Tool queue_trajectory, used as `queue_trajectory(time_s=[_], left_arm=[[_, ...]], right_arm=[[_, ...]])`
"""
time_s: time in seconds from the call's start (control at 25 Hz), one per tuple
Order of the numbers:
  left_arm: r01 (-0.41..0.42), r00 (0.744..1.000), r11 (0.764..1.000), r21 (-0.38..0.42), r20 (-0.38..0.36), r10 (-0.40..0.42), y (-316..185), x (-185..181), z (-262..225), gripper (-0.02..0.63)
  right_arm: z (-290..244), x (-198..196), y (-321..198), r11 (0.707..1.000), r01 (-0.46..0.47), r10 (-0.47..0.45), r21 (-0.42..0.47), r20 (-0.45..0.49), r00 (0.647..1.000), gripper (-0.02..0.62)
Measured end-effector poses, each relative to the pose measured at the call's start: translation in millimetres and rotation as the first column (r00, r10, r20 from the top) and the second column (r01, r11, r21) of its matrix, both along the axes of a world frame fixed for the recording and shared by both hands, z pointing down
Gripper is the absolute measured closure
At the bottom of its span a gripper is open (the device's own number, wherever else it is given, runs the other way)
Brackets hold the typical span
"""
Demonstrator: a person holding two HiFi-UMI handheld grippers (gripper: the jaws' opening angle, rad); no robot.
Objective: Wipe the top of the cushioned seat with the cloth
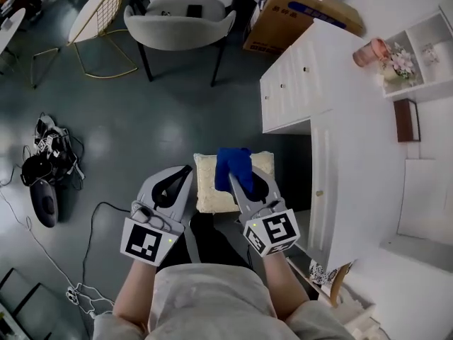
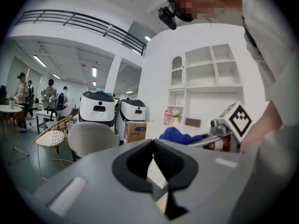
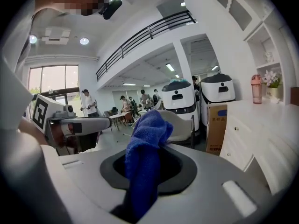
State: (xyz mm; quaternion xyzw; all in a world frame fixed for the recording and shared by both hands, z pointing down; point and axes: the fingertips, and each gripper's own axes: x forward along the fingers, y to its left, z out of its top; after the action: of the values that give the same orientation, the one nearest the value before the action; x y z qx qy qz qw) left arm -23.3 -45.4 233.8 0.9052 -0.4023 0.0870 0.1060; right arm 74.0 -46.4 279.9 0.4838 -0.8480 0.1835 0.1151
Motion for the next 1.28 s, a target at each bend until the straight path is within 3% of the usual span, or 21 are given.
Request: queue_trajectory(time_s=[0.28, 0.68, 1.28], left_arm=[[0.042, 0.999, 0.996, -0.079, 0.011, -0.041, 4.8, -13.0, 48.3, 0.606], [0.071, 0.997, 0.987, -0.147, 0.041, -0.066, -2.5, -26.2, 121.1, 0.606], [0.019, 0.997, 0.982, -0.186, 0.075, -0.005, -0.1, -22.2, 190.3, 0.606]], right_arm=[[62.8, -20.1, -4.4, 0.993, 0.061, -0.062, -0.101, -0.006, 0.998, 0.512], [171.4, -35.7, -8.9, 0.968, 0.073, -0.078, -0.239, -0.012, 0.997, 0.512], [354.6, -57.5, -1.5, 0.883, 0.090, -0.158, -0.460, -0.112, 0.981, 0.512]])
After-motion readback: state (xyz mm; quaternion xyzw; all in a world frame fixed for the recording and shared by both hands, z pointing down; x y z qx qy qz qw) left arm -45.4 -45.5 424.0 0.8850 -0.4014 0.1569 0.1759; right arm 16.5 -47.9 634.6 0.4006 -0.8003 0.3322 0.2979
